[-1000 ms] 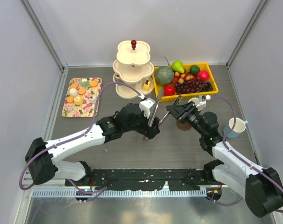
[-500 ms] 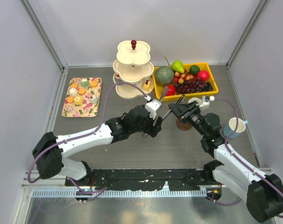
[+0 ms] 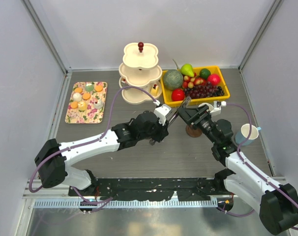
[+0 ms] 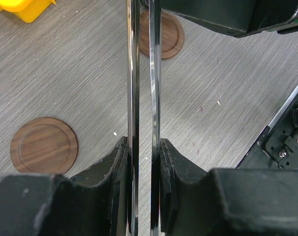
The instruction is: Serve the afternoon tea
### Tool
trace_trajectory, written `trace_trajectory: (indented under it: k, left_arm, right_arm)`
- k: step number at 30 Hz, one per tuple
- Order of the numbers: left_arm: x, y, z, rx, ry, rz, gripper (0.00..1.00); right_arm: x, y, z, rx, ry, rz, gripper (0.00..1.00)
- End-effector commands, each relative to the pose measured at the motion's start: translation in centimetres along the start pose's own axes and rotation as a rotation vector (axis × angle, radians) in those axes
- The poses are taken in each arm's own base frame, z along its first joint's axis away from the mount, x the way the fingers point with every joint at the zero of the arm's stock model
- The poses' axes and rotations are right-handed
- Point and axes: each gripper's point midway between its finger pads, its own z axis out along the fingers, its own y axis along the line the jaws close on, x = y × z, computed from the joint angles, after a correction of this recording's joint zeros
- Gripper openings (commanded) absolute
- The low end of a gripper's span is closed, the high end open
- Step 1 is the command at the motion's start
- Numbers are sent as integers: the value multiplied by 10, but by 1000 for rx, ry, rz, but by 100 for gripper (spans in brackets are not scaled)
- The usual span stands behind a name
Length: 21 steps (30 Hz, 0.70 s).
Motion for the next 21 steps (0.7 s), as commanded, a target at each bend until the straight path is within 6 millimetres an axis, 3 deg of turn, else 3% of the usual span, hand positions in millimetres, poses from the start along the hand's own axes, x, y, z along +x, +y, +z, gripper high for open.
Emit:
trace_trajectory:
  k: [1, 8, 16, 21]
  left_arm:
    - [-28, -9, -4, 27, -61, -18, 18]
    - [-31, -20, -12, 92, -72, 5, 17]
    - [-24, -21, -16, 111, -34, 51, 16]
    - [-23, -22, -21, 124, -36, 59, 16]
  right_arm:
    - [-17, 25, 1, -61, -64, -67, 75]
    - [-24, 10, -1, -11, -107, -63, 75]
    - [-41, 17, 1, -28, -138, -79, 73]
    - [-46, 16, 1, -29, -145, -77, 64]
